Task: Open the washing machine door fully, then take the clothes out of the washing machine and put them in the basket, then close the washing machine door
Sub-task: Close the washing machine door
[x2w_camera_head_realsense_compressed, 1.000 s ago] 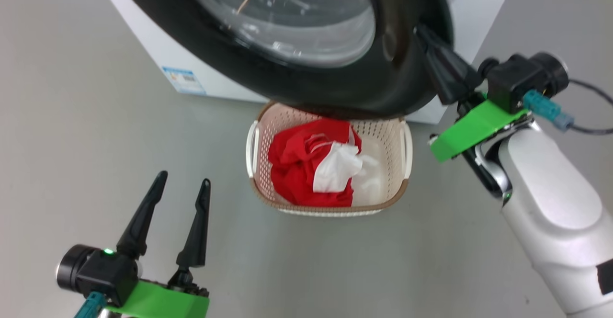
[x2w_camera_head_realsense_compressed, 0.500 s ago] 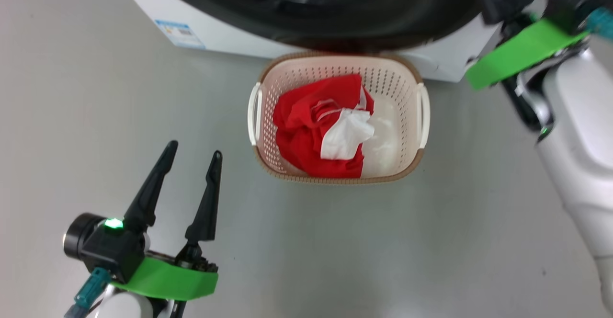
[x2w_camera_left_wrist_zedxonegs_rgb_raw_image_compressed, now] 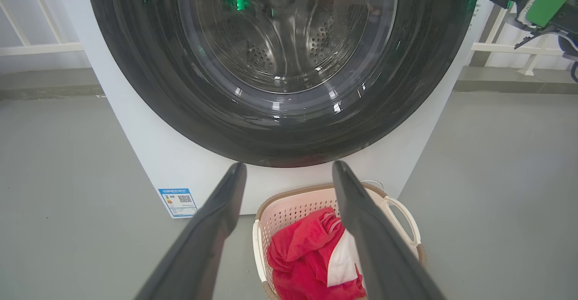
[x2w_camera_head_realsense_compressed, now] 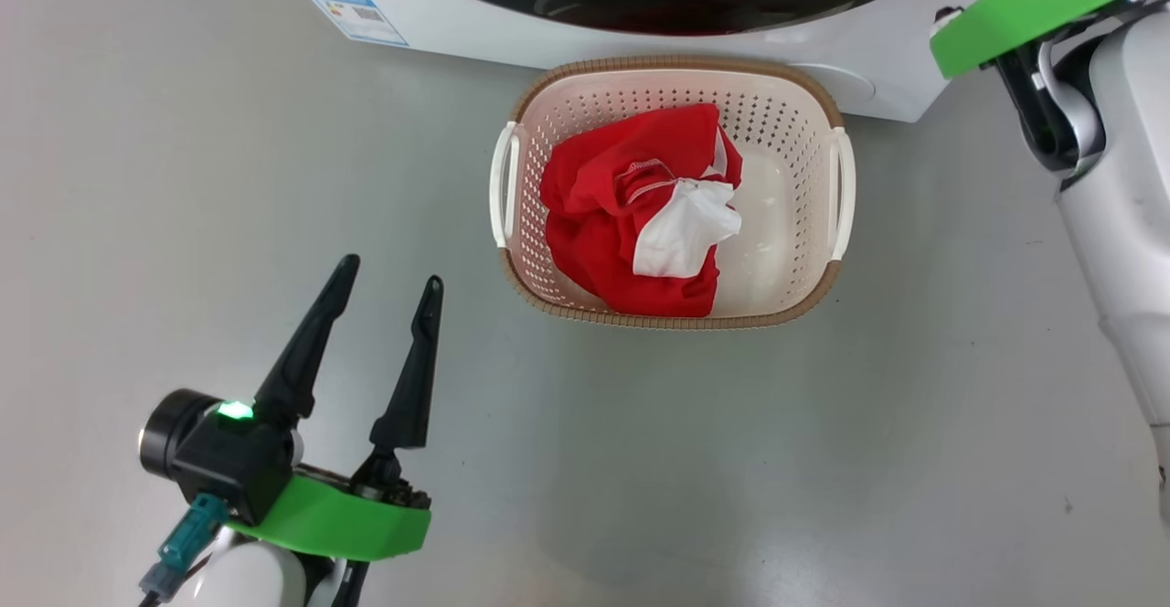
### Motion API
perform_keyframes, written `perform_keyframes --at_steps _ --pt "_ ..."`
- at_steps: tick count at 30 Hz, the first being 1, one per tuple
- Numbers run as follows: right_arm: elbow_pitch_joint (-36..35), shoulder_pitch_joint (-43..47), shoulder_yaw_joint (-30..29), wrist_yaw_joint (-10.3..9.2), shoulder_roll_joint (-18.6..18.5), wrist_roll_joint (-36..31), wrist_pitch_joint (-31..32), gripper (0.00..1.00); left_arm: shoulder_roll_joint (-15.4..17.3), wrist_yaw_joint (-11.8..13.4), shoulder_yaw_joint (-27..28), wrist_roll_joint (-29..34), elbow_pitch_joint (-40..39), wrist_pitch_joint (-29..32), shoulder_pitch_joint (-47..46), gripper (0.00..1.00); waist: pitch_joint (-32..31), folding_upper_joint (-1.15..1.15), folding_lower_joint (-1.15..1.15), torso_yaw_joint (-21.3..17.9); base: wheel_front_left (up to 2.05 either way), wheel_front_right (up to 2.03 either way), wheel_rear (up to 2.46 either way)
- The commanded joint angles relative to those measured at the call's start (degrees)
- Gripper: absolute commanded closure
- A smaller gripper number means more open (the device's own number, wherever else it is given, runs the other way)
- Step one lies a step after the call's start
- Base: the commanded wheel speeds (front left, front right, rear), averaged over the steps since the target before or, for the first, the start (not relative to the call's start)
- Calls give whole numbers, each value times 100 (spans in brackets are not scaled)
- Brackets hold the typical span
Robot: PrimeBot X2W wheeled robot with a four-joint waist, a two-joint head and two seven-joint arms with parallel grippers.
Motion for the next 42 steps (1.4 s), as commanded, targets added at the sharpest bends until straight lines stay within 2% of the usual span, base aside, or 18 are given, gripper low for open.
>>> perform_keyframes --at_steps 1,17,19,20,21,22,23,28,42 --pt "-38 -225 -92 -59 2 133 -28 100 137 -32 167 -62 -101 -68 -119 0 9 0 0 11 0 0 0" --pt "38 -209 145 -59 40 234 -28 100 211 -32 193 -75 25 -68 -174 0 -64 0 0 -127 0 0 0" --pt "-54 -128 183 -59 87 265 -28 97 210 -32 196 -75 59 -68 -178 0 -108 0 0 -190 0 0 0" --pt "-115 -80 199 -59 106 276 -28 72 208 -32 204 -78 72 -68 -181 0 -133 0 0 -222 0 0 0" --pt "-181 -25 205 -59 119 271 -28 54 204 -32 215 -82 88 -68 -184 0 -163 0 0 -255 0 0 0" --pt "-251 42 212 -59 133 256 -28 24 197 -32 225 -92 99 -68 -187 0 -199 0 0 -289 0 0 0" --pt "-333 118 192 -59 148 234 -28 0 186 -32 237 -103 111 -68 -189 0 -239 0 0 -321 0 0 0" --pt "-725 707 151 -59 241 122 -28 0 115 -32 324 -160 265 -68 -151 0 -515 0 0 -499 0 0 0" --pt "-1218 2273 -271 -59 256 -126 -28 0 -4 -32 640 -318 527 -68 161 0 -1469 0 0 -963 0 0 0"
